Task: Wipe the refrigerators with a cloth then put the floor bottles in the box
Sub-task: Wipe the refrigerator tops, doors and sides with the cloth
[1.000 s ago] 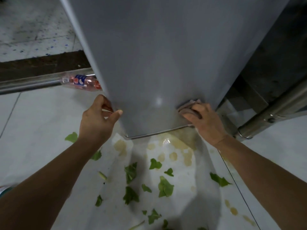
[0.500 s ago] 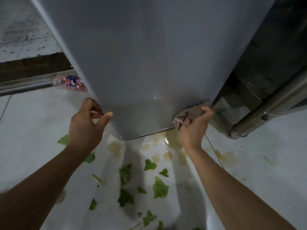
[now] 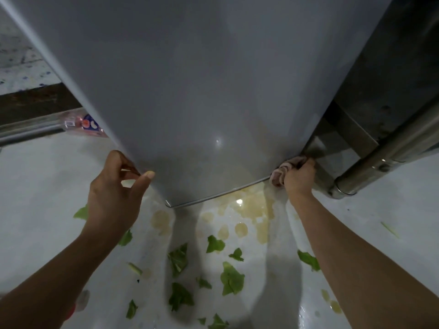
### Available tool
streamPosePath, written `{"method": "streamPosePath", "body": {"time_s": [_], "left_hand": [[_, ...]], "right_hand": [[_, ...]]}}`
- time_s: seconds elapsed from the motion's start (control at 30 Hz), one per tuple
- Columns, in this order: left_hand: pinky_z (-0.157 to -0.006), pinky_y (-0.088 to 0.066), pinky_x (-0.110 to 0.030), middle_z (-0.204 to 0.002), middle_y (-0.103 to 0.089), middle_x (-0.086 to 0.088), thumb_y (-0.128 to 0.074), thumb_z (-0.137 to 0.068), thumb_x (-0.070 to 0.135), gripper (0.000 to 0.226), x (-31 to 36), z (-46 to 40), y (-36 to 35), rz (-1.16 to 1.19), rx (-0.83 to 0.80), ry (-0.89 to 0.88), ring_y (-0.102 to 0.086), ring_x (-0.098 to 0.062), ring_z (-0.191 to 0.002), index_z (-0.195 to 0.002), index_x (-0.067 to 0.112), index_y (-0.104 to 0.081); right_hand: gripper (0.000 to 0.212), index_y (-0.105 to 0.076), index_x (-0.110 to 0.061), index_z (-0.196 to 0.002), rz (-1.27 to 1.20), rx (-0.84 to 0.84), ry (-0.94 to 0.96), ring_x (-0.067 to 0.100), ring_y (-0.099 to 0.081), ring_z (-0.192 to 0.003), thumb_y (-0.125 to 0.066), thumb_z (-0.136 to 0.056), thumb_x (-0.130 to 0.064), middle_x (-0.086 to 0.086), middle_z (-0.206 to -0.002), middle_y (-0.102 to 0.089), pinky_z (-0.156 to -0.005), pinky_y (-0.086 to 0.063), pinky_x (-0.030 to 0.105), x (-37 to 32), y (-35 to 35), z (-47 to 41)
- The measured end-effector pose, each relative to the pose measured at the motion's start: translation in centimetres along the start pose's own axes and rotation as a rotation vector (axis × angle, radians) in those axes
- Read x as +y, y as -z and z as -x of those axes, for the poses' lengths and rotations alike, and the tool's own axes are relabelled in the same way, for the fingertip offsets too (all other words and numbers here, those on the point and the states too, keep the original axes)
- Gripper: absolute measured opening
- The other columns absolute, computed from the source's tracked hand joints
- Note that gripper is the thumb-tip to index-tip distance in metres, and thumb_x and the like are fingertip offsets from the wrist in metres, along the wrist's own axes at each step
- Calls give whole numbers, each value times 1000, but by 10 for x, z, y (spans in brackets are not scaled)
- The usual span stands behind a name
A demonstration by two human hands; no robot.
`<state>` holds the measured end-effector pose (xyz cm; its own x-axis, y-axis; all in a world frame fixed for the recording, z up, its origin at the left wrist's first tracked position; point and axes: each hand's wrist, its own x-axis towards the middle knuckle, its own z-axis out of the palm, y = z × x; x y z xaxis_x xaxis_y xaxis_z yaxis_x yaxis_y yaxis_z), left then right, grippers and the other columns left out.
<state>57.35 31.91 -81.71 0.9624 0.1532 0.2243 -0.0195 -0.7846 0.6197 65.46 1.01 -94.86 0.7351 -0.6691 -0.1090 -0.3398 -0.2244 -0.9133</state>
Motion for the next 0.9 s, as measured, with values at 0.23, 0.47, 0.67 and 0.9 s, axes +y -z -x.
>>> {"method": "streamPosePath", "body": {"time_s": [0.23,0.47,0.67,0.9], "left_hand": [[-75,-52,-38,-92,-58,1,-62,-85,24,27,0,-3,2,18,-28,11,-59,-19,-85,-104,10,-48],[-63,-42,-22,-82,-54,9,-63,-84,26,23,-6,-4,-3,58,1,-3,-53,-2,-71,-96,19,-44],[-60,-39,-15,-76,-53,15,-66,-81,29,23,-12,-9,-2,82,-10,8,-53,3,-69,-88,23,-45],[-68,-52,-28,-85,-62,5,-67,-81,33,26,-19,-15,1,66,-55,-78,-60,-12,-75,-92,20,-48]], "right_hand": [[29,-48,-4,-99,-73,184,-169,26,-57,-95,-64,-79,7,18,-107,-58,-67,-39,11,-3,-9,11],[49,-46,2,-119,38,140,-233,37,-60,-107,-72,-78,-3,23,-119,-60,-91,-48,39,-17,-22,39],[40,-48,-2,-114,23,101,-264,38,-60,-104,-69,-81,-8,22,-115,-62,-89,-46,37,-26,-44,90],[25,-46,-10,-94,7,45,-285,35,-61,-95,-67,-81,-5,21,-106,-63,-71,-37,28,-35,-81,155]]}}
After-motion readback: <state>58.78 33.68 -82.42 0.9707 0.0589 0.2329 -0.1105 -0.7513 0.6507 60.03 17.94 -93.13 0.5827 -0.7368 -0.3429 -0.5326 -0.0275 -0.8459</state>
